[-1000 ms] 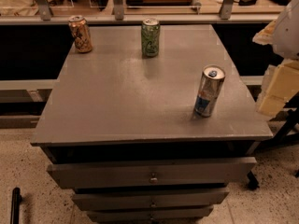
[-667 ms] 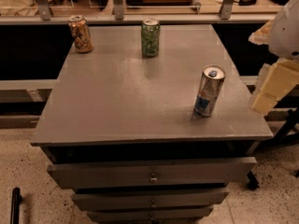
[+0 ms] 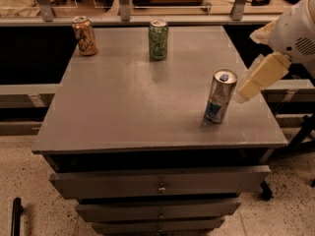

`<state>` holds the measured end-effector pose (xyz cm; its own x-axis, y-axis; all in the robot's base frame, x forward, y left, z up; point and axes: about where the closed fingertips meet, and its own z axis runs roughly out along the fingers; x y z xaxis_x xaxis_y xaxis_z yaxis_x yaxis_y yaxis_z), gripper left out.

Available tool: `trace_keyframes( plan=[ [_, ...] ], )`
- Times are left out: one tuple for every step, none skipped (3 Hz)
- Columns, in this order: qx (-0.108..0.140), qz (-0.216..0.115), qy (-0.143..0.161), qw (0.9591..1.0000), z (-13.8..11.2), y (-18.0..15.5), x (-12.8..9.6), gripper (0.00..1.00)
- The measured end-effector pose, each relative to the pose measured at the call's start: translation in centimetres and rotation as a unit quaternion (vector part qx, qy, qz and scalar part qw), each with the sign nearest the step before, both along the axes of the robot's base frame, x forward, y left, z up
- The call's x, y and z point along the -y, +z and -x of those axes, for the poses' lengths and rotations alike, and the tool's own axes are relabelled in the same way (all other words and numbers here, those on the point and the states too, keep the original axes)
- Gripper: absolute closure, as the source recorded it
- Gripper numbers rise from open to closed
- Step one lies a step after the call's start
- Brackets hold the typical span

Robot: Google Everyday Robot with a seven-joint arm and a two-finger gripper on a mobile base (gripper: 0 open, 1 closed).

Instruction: Move redbull can near green can

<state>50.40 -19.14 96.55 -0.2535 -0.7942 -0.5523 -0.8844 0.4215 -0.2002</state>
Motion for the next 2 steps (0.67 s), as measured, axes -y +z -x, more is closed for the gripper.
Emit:
trace_keyframes(
  plan=[
    [-0.002,-0.061,-0.007,0.9981,-2.0,-0.4,-1.6,0.00],
    [-0.011,-0.092,-0.005,0.9957,-2.5,-0.9,-2.9,0.00]
  ],
)
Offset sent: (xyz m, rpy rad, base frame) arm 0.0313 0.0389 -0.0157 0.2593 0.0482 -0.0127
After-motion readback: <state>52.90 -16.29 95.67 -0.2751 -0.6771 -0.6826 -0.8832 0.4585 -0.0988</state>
